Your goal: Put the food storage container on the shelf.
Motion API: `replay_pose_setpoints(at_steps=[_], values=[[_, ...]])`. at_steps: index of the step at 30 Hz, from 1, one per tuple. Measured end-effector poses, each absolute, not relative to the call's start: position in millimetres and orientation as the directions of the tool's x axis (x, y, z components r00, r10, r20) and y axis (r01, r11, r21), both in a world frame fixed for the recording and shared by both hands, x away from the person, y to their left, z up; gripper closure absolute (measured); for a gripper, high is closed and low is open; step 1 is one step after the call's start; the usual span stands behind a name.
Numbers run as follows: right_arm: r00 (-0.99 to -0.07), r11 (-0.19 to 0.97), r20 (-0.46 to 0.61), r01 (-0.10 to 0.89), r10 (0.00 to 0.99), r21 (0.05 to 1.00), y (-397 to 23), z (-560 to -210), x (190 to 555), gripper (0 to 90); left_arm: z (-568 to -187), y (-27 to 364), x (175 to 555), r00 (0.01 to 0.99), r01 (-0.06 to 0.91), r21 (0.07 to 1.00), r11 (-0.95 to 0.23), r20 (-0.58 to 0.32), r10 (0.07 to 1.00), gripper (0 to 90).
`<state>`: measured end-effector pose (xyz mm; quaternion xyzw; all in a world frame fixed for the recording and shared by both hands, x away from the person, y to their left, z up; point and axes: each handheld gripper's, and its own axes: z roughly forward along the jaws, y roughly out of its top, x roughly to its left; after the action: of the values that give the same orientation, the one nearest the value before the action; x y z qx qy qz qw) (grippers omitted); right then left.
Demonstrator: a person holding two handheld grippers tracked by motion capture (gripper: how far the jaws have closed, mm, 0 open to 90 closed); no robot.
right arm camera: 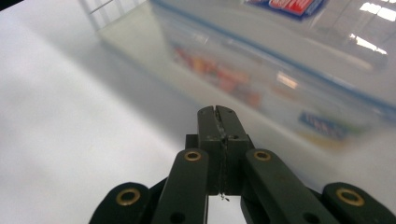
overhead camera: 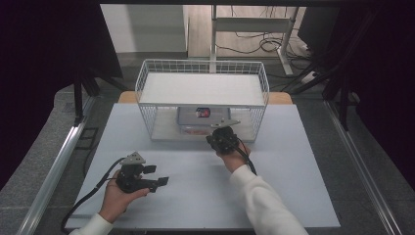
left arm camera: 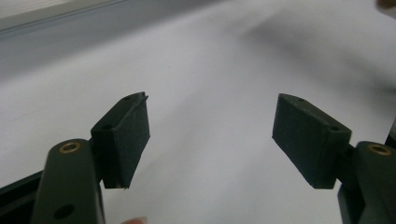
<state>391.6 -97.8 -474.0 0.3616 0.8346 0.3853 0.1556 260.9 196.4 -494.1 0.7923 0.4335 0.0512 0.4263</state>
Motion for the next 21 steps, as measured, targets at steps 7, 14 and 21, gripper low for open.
replay_pose_setpoints(at_steps=[7,14,21], values=[[-0.735,0.449,0.051,0.466,0.676,0.763,-150.2,-462.4,353.1,88.5,-494.9,195.6,258.4,0.616,0.63,0.726,-0.276,-0.251,0.747,26.8],[-0.724,0.426,0.082,0.49,0.685,0.761,-214.9,-464.4,303.9,88.3,-495.1,197.4,255.2,0.612,0.624,0.73,-0.281,-0.232,0.756,26.8],[-0.689,0.358,0.182,0.562,0.702,0.745,-257.9,-475.7,272.8,87.5,-495.3,196.6,252.7,0.614,0.621,0.729,-0.288,-0.223,0.757,26.8]])
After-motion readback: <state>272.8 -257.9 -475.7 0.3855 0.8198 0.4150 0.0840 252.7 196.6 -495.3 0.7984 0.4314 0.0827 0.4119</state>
